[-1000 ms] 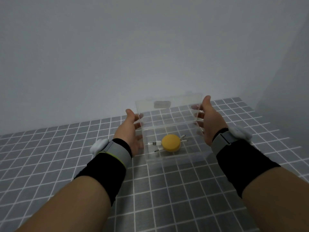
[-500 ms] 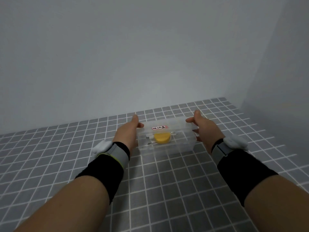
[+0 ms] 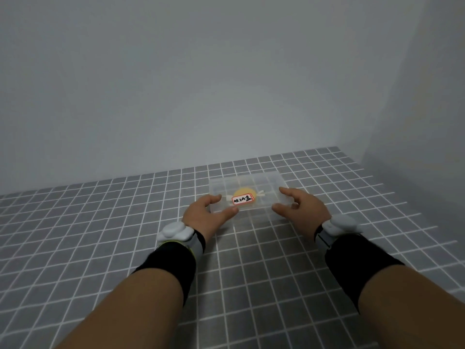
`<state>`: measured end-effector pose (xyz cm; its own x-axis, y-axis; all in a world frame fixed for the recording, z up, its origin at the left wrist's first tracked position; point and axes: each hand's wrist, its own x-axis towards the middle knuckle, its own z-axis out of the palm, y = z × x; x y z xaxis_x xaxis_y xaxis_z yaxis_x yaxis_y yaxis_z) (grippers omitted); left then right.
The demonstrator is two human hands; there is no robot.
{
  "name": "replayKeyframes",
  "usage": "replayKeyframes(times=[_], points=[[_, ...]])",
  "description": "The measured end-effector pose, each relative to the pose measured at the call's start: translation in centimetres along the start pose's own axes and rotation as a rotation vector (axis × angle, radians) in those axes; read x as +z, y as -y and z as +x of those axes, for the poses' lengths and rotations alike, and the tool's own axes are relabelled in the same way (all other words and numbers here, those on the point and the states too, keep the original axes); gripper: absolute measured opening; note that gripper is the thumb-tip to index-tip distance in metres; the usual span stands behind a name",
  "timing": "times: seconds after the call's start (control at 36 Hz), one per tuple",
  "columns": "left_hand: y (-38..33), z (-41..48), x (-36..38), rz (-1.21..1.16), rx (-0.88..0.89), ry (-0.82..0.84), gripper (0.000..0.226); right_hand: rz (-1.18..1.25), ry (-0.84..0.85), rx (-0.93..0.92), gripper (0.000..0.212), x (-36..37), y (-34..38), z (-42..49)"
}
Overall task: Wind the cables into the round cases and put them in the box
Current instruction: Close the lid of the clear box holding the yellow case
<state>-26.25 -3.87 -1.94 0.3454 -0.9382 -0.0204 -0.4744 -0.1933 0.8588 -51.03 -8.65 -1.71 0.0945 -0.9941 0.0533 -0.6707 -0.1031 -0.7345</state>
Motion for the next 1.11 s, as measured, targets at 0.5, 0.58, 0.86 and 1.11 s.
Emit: replayKeyframes(times=[0.5, 0.58, 0.86, 1.11], points=[[1.4, -0.2, 1.1, -0.051, 0.094, -0.003, 0.083, 0.121, -0.108, -0.021, 0.089, 2.1, -0.7, -0.8], [1.9, -0.3, 0.9, -0.254, 0.033, 0.022, 0.106, 0.178, -0.120, 0.067, 0.088, 2.4, -1.0, -0.5], [1.8, 2.4, -2.9, -0.226, 0.002, -0.036, 0.077, 0.168, -0.108, 0.018, 0.049, 4.8, 3.2, 1.6], [4.1, 6.8, -9.5, -0.159, -0.007, -0.114, 0.052, 0.168, -0.042, -0.033, 0.045, 9.7, 9.5, 5.3]])
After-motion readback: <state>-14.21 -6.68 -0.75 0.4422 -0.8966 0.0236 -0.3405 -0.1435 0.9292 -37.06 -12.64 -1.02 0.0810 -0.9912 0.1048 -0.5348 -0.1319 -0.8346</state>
